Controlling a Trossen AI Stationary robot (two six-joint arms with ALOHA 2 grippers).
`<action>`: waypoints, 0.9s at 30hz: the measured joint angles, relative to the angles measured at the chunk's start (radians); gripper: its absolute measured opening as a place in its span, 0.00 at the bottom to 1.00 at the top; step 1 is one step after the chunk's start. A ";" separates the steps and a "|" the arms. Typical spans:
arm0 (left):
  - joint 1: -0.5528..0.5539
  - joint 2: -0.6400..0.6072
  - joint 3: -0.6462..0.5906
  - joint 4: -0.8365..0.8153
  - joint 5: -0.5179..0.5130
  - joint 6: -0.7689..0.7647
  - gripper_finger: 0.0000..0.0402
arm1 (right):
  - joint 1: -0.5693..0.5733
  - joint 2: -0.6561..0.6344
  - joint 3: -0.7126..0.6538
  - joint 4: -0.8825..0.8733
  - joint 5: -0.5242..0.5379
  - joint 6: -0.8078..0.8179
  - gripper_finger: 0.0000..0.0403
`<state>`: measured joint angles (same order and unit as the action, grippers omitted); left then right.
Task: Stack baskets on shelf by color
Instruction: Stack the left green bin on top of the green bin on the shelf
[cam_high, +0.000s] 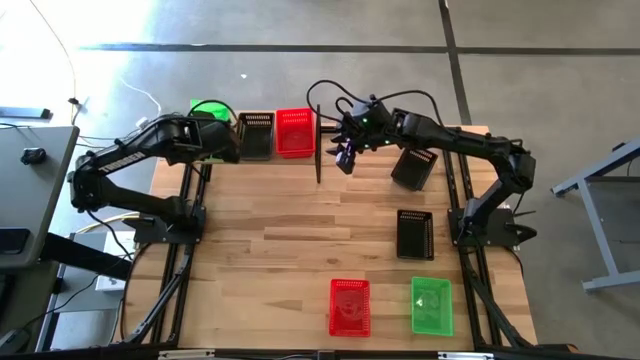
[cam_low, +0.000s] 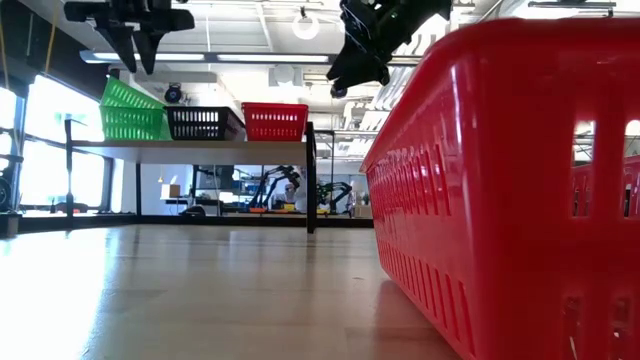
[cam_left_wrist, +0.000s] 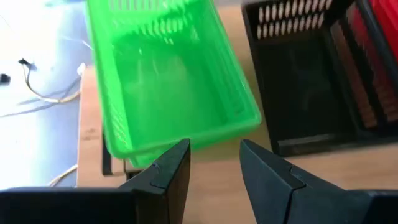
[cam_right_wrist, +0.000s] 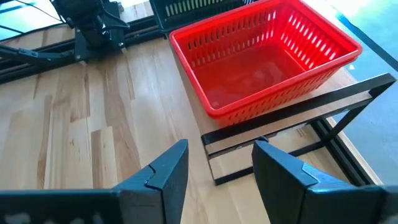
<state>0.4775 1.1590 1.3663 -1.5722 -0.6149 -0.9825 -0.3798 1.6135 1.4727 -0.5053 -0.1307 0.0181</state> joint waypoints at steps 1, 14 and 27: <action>0.005 -0.007 0.000 0.001 -0.010 0.002 0.32 | -0.001 0.000 0.000 0.000 0.000 0.000 0.40; 0.121 -0.087 0.000 0.001 -0.056 0.095 0.32 | -0.005 0.000 0.000 0.000 0.000 0.006 0.40; 0.274 -0.055 0.000 0.001 -0.086 0.160 0.32 | -0.005 0.000 0.000 0.001 0.000 0.007 0.40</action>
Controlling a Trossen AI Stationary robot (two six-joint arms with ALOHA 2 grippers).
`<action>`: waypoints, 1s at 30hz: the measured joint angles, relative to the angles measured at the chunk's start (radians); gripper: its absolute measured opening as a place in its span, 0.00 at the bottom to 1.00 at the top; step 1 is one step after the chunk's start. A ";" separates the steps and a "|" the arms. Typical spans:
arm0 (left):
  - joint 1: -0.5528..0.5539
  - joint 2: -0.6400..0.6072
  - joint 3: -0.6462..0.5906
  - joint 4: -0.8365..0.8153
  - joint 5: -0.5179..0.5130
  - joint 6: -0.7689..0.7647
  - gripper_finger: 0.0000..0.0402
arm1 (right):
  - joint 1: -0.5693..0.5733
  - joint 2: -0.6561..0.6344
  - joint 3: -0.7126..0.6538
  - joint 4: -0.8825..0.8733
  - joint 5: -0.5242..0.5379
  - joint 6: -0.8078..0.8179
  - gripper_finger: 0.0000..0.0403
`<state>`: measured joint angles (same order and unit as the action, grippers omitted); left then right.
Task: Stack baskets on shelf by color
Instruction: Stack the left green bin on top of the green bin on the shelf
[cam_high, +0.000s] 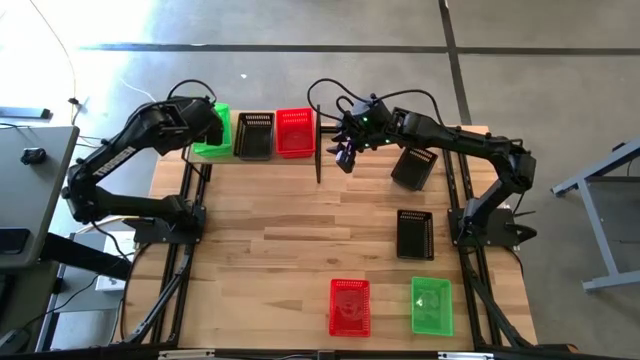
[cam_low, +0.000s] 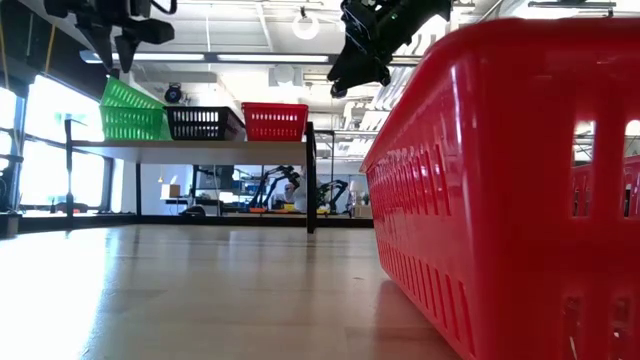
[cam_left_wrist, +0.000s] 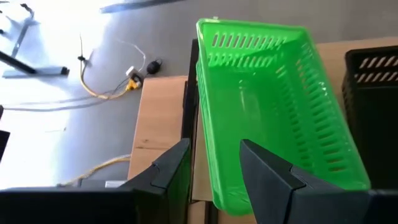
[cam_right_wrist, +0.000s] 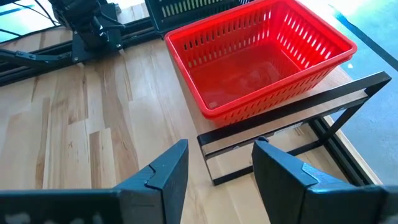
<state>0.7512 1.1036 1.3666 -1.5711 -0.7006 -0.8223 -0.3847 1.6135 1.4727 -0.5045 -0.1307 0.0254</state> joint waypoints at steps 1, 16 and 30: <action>0.007 0.006 0.000 0.000 0.008 -0.002 0.32 | 0.000 0.000 0.000 0.000 0.000 0.000 0.40; 0.069 0.110 0.000 0.000 0.011 -0.024 0.32 | 0.000 0.000 0.000 0.000 0.000 -0.005 0.40; 0.110 0.195 0.000 0.000 0.061 -0.031 0.32 | 0.000 0.000 0.000 0.000 -0.047 -0.008 0.40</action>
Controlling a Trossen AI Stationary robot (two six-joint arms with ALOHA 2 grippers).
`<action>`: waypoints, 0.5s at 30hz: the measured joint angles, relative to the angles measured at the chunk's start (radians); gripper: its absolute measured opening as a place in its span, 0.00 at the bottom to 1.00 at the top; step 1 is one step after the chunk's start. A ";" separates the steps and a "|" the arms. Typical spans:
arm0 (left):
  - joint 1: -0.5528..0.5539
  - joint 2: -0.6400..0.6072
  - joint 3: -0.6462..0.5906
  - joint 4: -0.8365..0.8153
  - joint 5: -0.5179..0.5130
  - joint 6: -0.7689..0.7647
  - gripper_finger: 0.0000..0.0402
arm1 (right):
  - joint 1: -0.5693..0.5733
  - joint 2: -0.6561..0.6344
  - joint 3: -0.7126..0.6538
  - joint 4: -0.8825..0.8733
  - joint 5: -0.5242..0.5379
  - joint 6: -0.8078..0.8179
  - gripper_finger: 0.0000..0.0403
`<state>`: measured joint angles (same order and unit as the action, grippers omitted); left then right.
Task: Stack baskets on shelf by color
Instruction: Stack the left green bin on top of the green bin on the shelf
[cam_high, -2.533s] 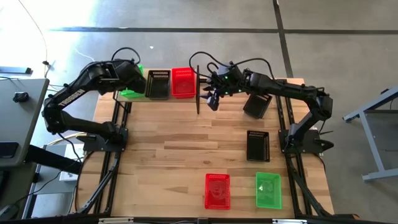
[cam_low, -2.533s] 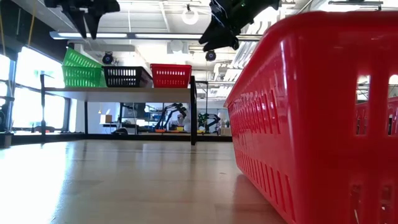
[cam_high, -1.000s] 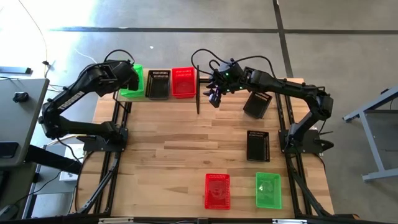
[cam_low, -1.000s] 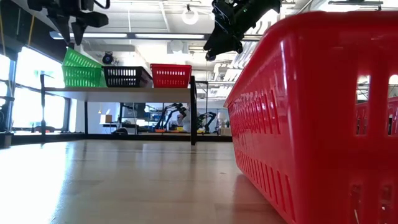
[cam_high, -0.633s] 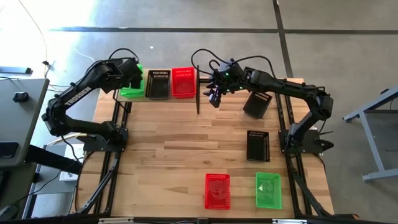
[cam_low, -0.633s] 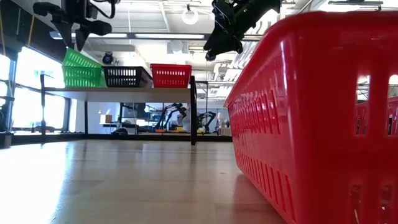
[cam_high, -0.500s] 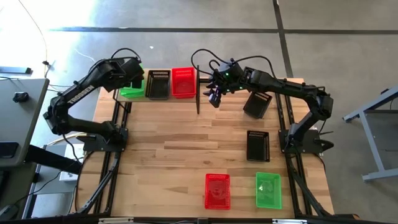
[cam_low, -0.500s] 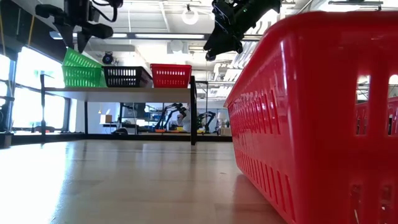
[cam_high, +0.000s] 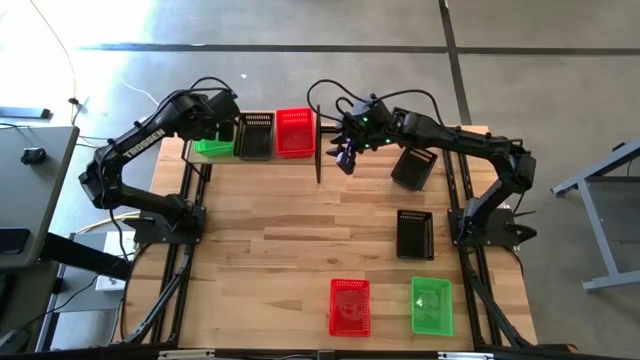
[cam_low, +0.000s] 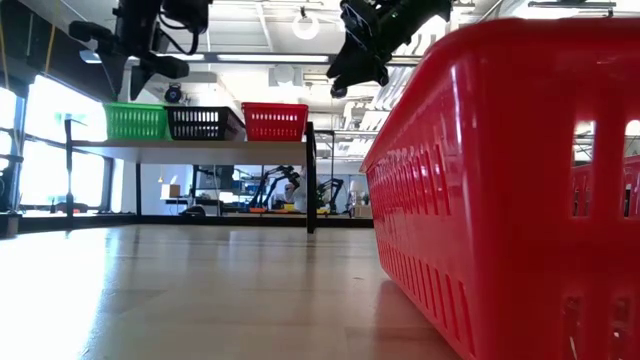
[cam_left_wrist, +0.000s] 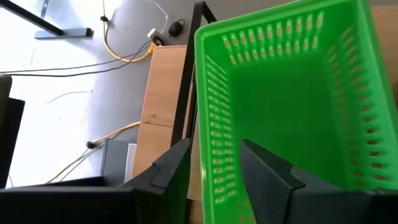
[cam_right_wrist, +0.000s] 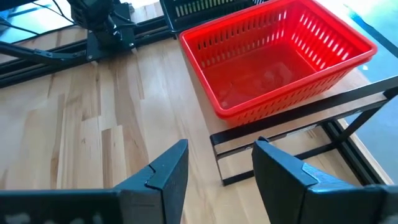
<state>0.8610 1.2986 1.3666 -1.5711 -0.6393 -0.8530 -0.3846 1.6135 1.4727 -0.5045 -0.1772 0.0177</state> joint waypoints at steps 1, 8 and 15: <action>0.003 0.000 0.000 0.000 0.000 0.000 0.31 | 0.000 0.000 0.000 0.000 0.000 0.000 0.40; 0.003 -0.013 0.000 0.000 0.012 0.024 0.20 | 0.000 0.000 0.000 -0.004 0.000 0.000 0.40; -0.057 -0.064 0.000 0.001 0.069 0.053 0.11 | 0.000 0.000 0.000 -0.008 -0.001 0.000 0.40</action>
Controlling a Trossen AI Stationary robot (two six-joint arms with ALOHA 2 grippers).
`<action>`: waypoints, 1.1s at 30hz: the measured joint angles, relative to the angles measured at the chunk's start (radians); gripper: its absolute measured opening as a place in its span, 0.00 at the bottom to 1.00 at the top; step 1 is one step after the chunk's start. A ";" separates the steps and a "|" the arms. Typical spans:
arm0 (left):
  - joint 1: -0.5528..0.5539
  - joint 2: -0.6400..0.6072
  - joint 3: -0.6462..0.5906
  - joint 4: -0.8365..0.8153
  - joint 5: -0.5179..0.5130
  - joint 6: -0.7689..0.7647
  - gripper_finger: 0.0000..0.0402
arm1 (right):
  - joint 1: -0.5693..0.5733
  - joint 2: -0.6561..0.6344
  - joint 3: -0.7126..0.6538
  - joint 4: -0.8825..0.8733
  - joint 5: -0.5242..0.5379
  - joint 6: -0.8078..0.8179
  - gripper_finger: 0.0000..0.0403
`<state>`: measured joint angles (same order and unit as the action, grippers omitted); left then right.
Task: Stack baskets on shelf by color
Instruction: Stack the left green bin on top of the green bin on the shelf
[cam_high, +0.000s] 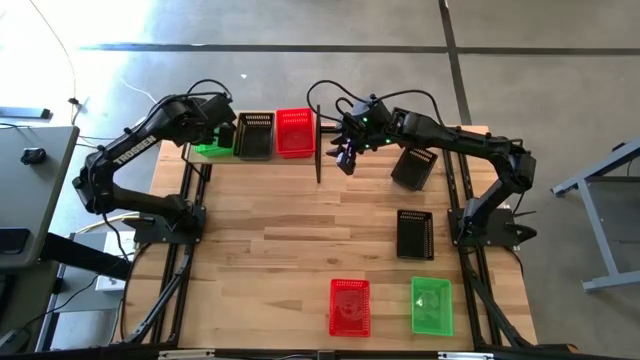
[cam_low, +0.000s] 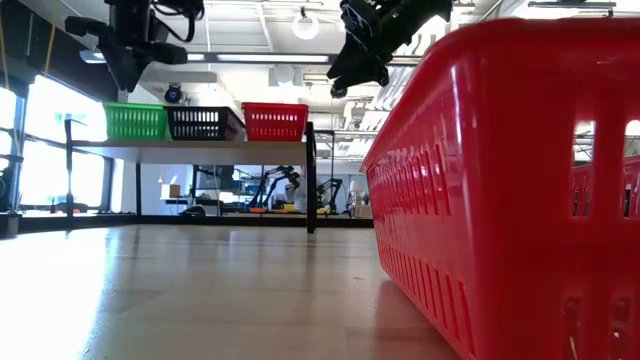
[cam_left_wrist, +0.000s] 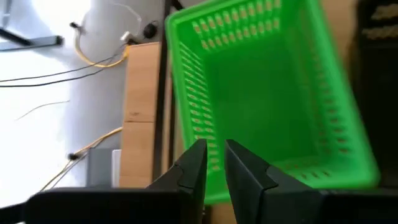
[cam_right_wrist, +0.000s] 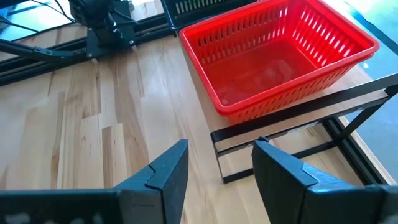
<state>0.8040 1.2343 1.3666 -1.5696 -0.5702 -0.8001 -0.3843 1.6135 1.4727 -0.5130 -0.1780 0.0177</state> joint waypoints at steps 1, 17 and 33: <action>-0.011 -0.005 0.000 0.005 0.012 0.000 0.11 | 0.000 0.000 0.000 0.000 0.000 0.000 0.40; -0.039 0.073 0.000 0.002 0.034 0.007 0.00 | 0.000 0.000 0.000 0.001 0.010 0.008 0.40; -0.032 0.138 -0.001 -0.001 0.021 0.160 0.00 | 0.000 0.000 0.000 0.000 0.008 0.008 0.40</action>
<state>0.7723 1.3719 1.3656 -1.5707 -0.5493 -0.6398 -0.3843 1.6135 1.4727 -0.5125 -0.1703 0.0257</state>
